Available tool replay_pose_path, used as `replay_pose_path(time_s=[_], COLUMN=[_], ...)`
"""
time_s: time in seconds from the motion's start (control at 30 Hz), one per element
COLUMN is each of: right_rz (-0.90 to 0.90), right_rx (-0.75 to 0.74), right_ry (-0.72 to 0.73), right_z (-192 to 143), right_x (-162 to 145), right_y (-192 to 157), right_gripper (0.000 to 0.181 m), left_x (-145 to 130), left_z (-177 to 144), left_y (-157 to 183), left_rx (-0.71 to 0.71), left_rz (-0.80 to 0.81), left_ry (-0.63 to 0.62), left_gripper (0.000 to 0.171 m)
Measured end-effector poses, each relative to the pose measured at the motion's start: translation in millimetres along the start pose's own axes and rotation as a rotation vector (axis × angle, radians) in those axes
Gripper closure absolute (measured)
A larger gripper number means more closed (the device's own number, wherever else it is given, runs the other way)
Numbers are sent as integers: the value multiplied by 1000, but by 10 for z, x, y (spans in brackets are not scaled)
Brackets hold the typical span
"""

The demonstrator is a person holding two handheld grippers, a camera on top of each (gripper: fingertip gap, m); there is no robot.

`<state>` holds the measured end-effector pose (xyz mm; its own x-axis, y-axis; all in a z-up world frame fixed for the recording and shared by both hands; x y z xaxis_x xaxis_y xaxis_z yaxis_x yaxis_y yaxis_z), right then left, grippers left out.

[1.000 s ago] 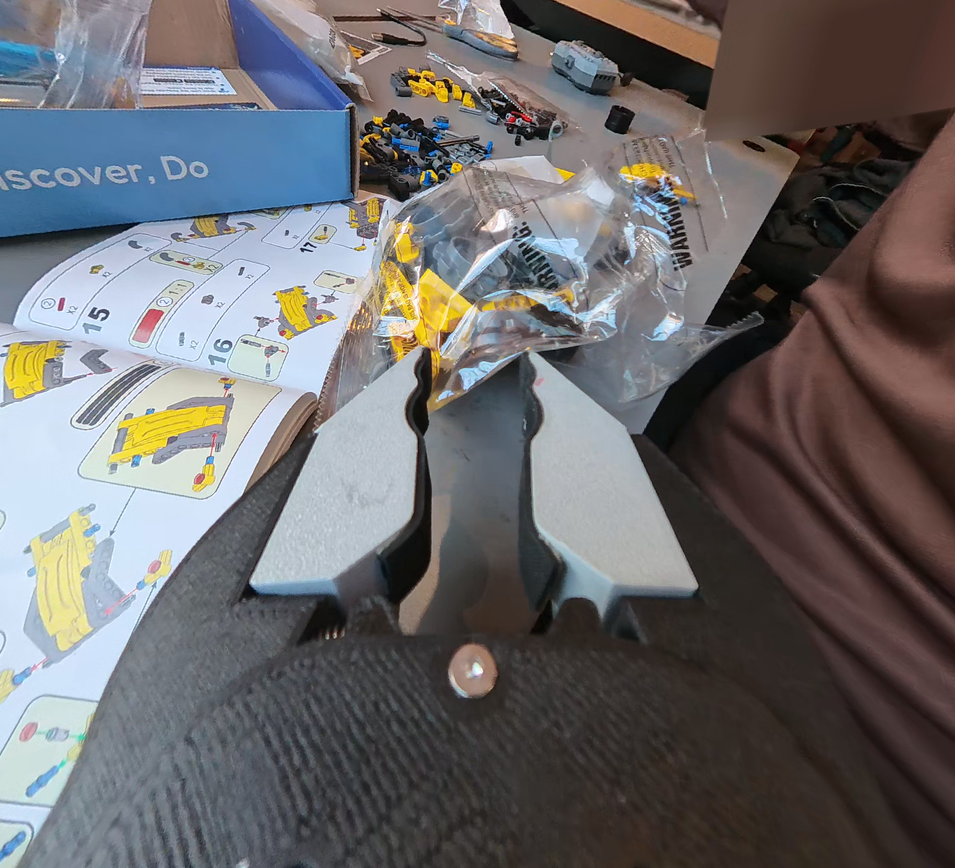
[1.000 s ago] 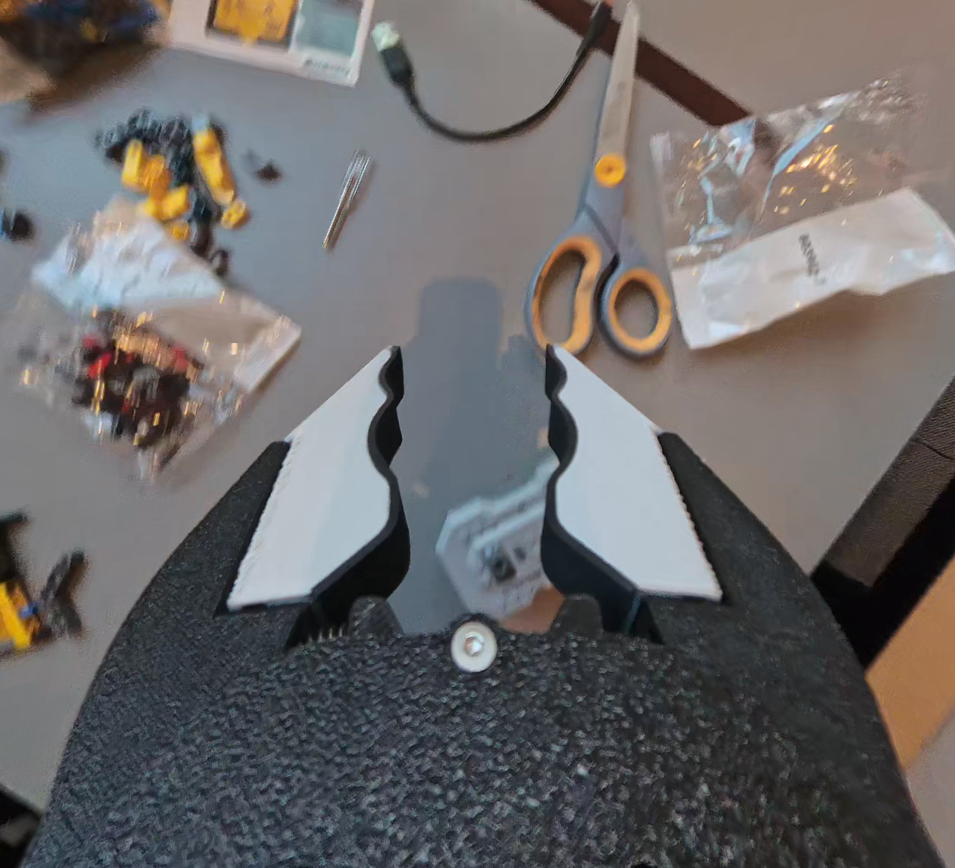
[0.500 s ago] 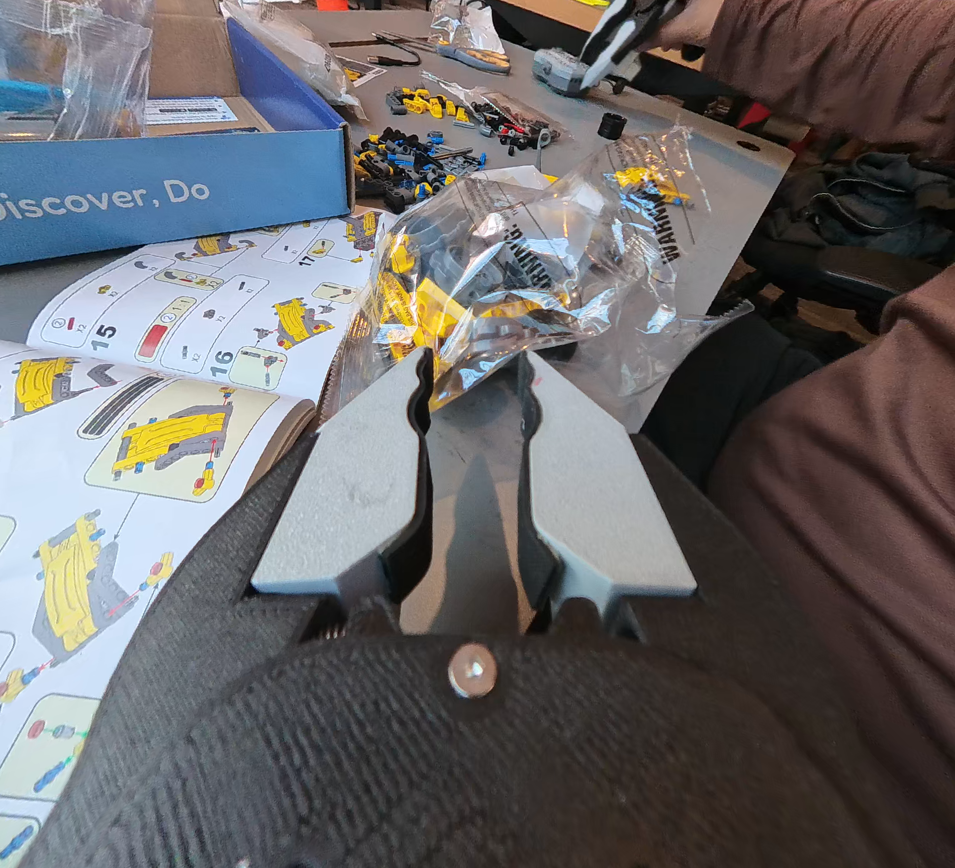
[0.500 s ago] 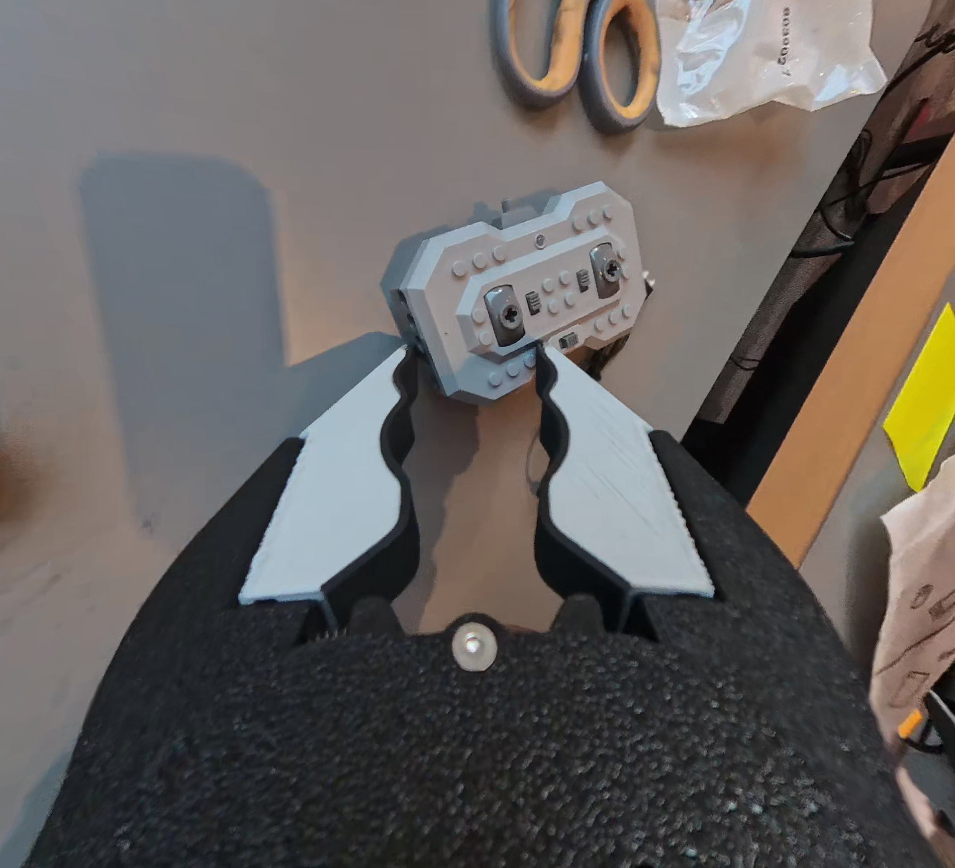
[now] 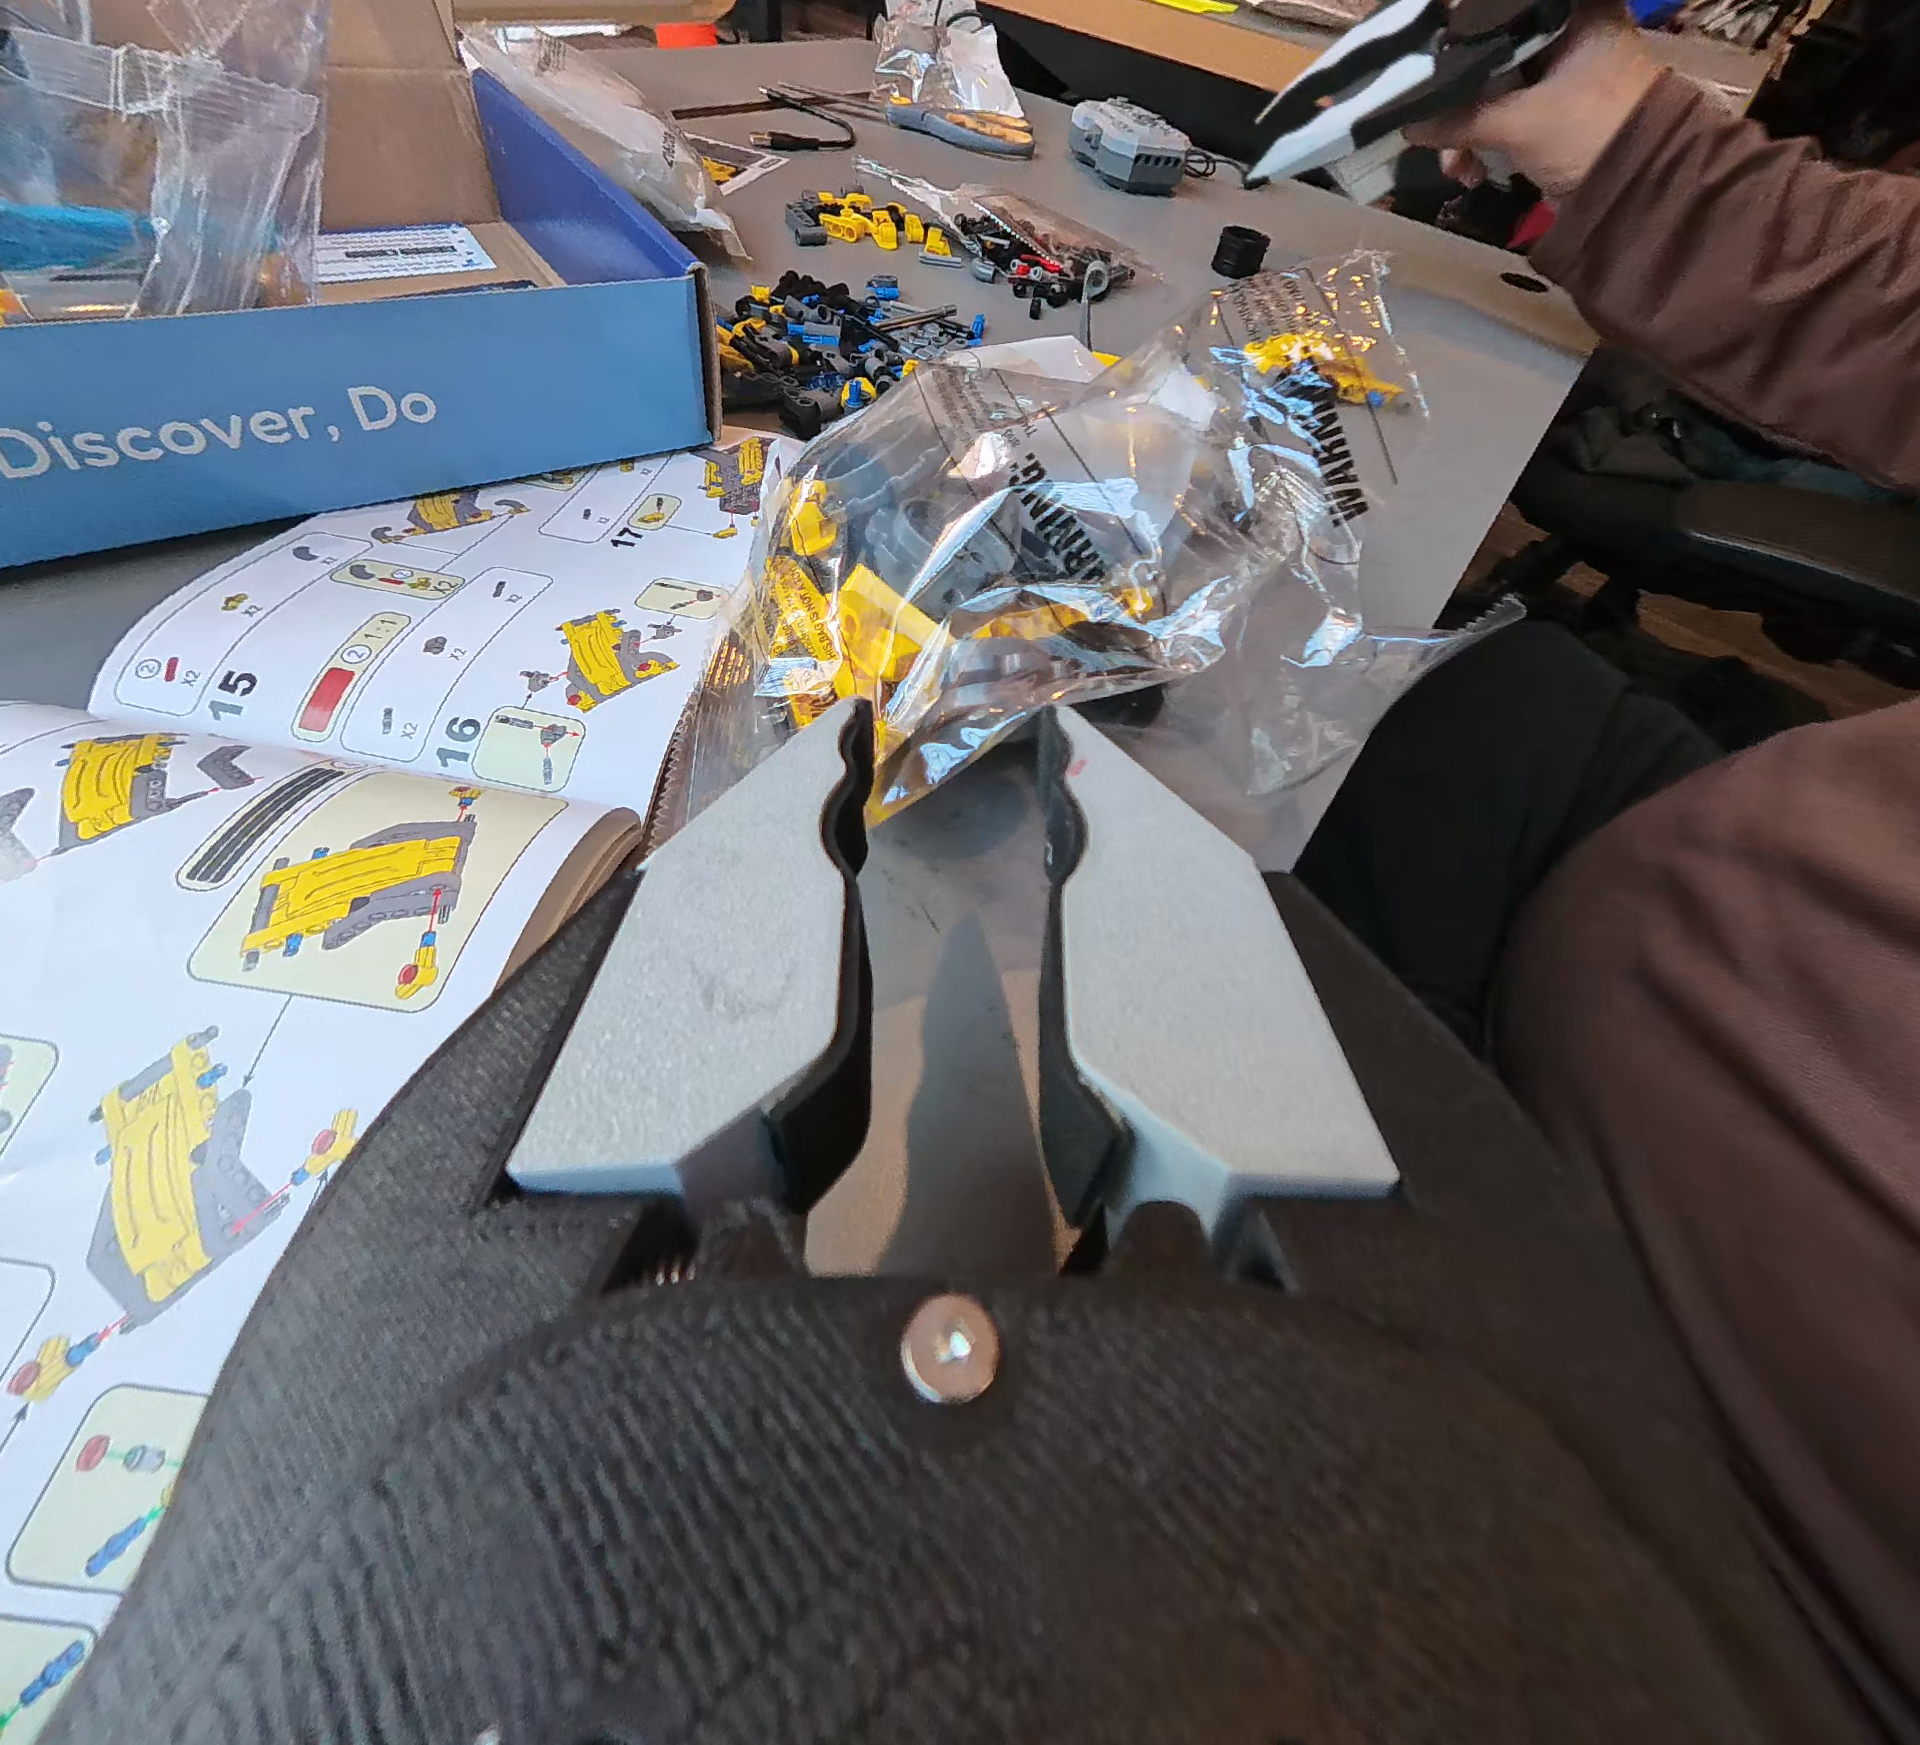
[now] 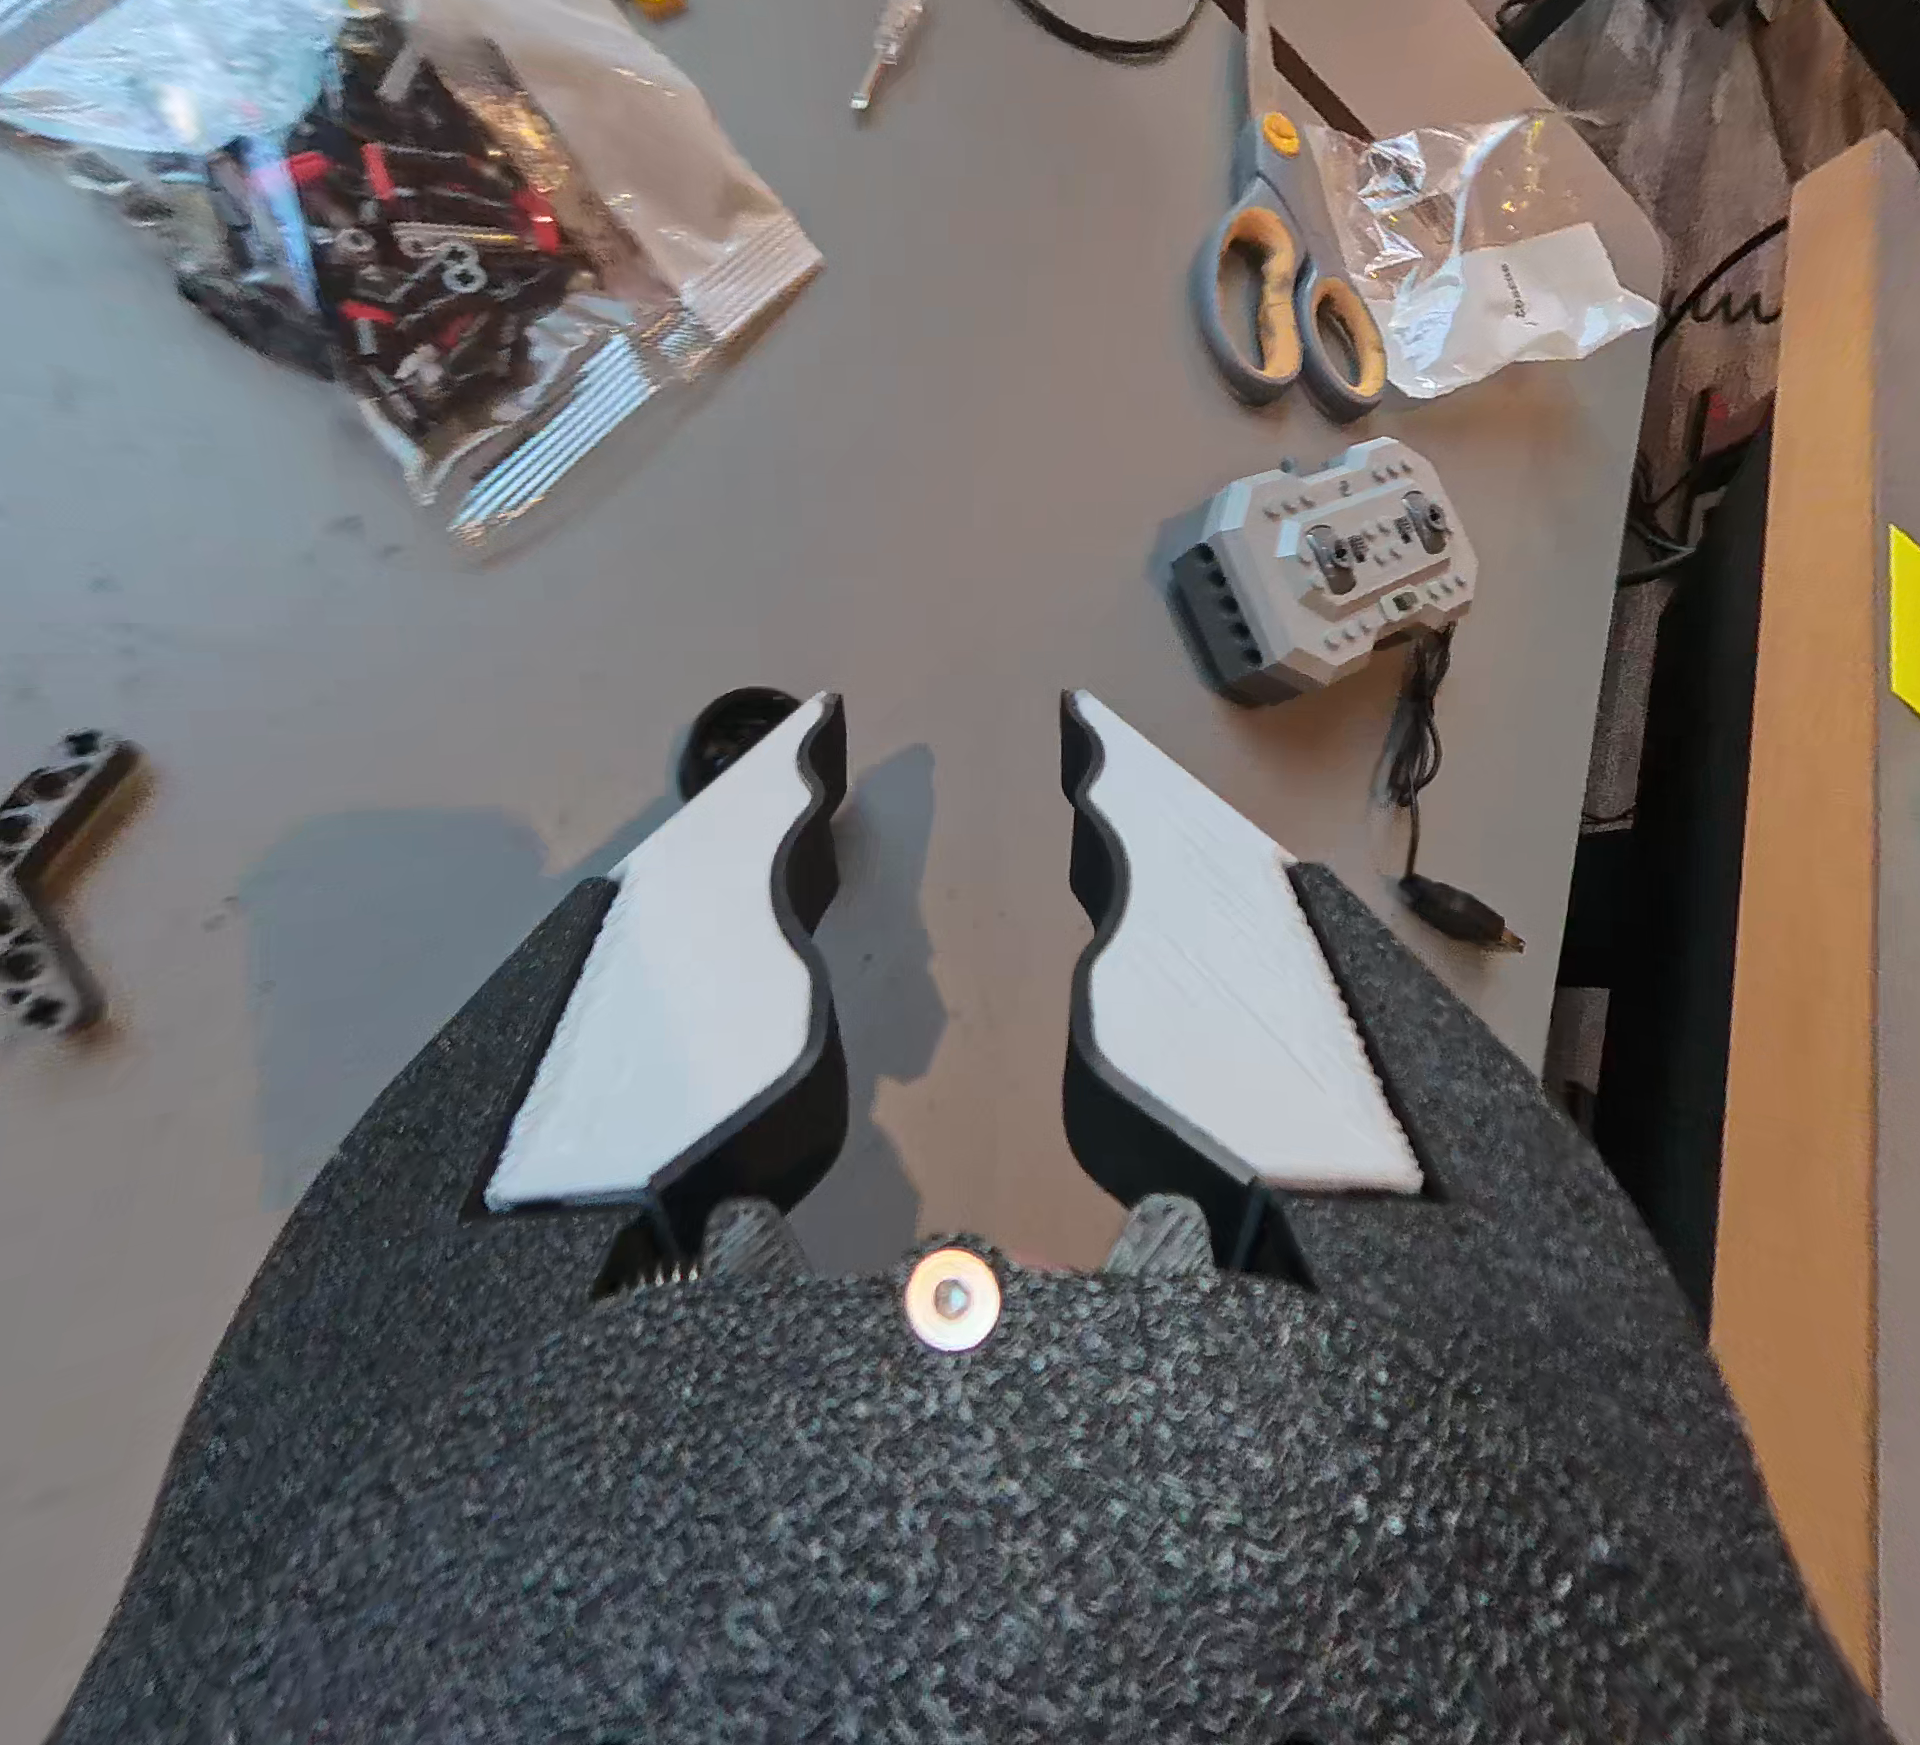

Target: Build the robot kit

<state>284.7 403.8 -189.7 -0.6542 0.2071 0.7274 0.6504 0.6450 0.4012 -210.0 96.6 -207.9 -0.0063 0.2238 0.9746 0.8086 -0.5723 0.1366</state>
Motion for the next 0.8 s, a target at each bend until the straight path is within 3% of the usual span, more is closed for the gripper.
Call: replay_pose_path(time_s=[0.17,0.33,0.43,0.5,0.6,0.8], right_rz=[-83,-143,-116,-94,-69,-34], right_rx=[-23,-115,-72,23,154,245], right_ry=[9,187,287,282,243,184], right_z=[-403,-1364,-1780,-1829,-1648,-1179], right_x=[275,1010,1210,1139,876,395], right_y=[-68,56,-90,-319,-735,-1199], right_gripper=[138,137,139,147,149,149], left_x=[0,-2,-6,-6,-8,-10], left_z=[0,4,10,12,14,18], left_y=[1,1,-3,-2,-2,-4], left_rx=[6,7,4,4,2,12], left_rz=[5,5,-3,-2,-3,0], left_ry=[0,-4,-13,-15,-16,-19], left_gripper=[143,143,143,143,143,143])
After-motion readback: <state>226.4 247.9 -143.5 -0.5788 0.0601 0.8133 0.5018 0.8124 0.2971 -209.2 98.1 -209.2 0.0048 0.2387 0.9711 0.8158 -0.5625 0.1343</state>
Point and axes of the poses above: each gripper's, where its closed fingertips meet, z out along the fingers, x out of its top, y = z × x across the jaws, the point moved 7 cm from there along -z, back along the fingers, and after that the axes turned 7 degrees about y, right-handed, at the moved point
